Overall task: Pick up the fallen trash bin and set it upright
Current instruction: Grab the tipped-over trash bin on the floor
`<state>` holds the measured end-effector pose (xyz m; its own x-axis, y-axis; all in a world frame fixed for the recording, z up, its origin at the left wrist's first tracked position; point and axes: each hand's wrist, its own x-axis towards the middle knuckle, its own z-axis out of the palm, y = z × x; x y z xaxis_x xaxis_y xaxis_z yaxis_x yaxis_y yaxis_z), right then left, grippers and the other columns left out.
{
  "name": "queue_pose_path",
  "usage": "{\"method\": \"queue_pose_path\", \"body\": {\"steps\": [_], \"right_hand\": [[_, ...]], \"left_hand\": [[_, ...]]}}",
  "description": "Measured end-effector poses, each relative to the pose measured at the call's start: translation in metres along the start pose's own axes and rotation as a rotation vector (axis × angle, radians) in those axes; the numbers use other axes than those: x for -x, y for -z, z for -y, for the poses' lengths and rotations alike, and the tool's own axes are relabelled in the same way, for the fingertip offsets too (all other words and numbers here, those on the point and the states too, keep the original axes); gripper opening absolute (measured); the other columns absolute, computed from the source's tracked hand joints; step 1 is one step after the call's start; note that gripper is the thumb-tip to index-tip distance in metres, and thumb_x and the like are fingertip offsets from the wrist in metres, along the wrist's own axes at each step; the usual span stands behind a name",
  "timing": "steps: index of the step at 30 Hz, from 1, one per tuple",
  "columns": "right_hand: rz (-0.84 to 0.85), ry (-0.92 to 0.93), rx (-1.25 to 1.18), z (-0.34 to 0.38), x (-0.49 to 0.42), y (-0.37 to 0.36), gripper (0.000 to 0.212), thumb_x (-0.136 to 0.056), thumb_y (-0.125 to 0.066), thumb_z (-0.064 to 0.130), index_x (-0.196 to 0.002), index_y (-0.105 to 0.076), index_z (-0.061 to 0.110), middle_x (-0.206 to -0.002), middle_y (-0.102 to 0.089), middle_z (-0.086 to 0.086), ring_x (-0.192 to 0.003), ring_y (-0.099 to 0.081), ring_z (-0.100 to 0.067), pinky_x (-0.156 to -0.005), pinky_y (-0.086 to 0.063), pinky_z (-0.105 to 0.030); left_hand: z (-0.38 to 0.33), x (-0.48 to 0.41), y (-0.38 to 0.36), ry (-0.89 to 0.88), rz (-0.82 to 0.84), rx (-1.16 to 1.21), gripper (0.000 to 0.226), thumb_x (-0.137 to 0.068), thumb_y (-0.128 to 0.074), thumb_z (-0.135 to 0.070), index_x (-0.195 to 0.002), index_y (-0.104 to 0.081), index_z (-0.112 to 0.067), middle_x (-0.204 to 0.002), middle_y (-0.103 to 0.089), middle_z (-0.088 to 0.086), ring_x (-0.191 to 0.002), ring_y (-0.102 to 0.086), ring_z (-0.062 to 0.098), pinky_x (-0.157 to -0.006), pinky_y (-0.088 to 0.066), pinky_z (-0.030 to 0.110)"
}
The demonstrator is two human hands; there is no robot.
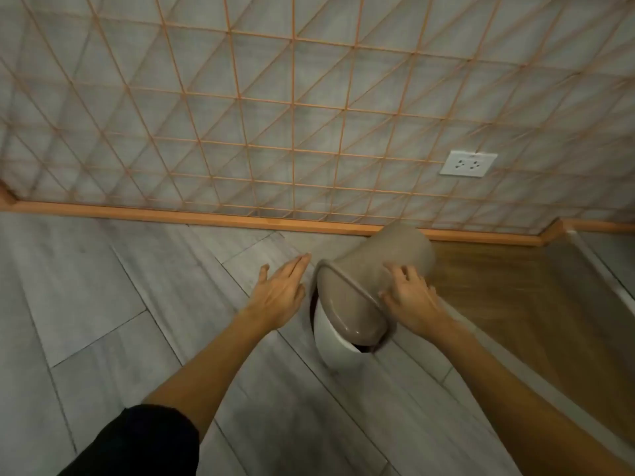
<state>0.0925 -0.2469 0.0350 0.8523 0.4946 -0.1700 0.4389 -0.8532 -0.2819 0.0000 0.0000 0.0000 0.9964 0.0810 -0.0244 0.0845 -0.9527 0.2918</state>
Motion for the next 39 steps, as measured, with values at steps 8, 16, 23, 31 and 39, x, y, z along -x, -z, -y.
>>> {"method": "queue_pose_path", "body": {"steps": [8, 16, 23, 31, 39], "right_hand": [[0.082, -0.074, -0.237, -0.030, 0.001, -0.015, 0.032, -0.084, -0.063, 0.039, -0.091, -0.039, 0.020, -0.088, -0.050, 0.001, -0.075, -0.050, -0.017, -0.053, -0.030, -0.022], [0.204, -0.079, -0.234, -0.038, 0.017, -0.047, 0.024, -0.091, -0.059, 0.019, -0.107, -0.048, 0.005, -0.091, -0.055, -0.005, -0.081, -0.051, -0.020, -0.062, -0.034, -0.026], [0.060, -0.091, -0.490, -0.035, 0.025, -0.048, 0.009, -0.096, -0.050, 0.014, -0.099, -0.047, 0.006, -0.088, -0.060, -0.014, -0.086, -0.060, -0.033, -0.079, -0.054, -0.045], [-0.171, -0.133, -0.817, -0.040, 0.022, -0.022, 0.008, -0.098, -0.049, 0.016, -0.090, -0.048, 0.017, -0.090, -0.059, -0.016, -0.079, -0.067, -0.031, -0.066, -0.062, -0.039], [-0.372, -0.189, -1.001, -0.040, 0.004, 0.018, 0.012, -0.100, -0.047, 0.023, -0.094, -0.050, 0.013, -0.078, -0.058, -0.005, -0.065, -0.058, -0.021, -0.053, -0.059, -0.037]], "left_hand": [[-0.007, -0.042, -0.022, 0.211, 0.052, 0.518, 0.064, -0.101, -0.026, -0.049, -0.154, -0.010, -0.018, -0.161, -0.021, 0.009, -0.144, -0.025, 0.029, -0.115, -0.022, 0.056], [-0.018, -0.058, -0.044, 0.228, 0.176, 0.922, 0.057, -0.100, -0.034, -0.046, -0.148, -0.029, -0.015, -0.152, -0.038, 0.009, -0.137, -0.037, 0.023, -0.110, -0.030, 0.033], [-0.015, -0.058, -0.049, 0.310, 0.179, 1.033, 0.051, -0.102, -0.034, -0.042, -0.145, -0.033, -0.016, -0.150, -0.039, 0.008, -0.132, -0.038, 0.019, -0.100, -0.031, 0.027], [-0.021, -0.067, -0.016, 0.285, 0.098, 1.046, 0.058, -0.094, -0.037, -0.060, -0.146, -0.030, -0.037, -0.155, -0.019, 0.003, -0.144, -0.017, 0.021, -0.110, -0.017, 0.036], [-0.034, -0.078, 0.025, 0.201, 0.098, 1.015, 0.097, -0.063, -0.045, -0.090, -0.146, -0.011, -0.054, -0.164, 0.006, -0.001, -0.146, 0.019, 0.020, -0.114, 0.003, 0.058]]}}
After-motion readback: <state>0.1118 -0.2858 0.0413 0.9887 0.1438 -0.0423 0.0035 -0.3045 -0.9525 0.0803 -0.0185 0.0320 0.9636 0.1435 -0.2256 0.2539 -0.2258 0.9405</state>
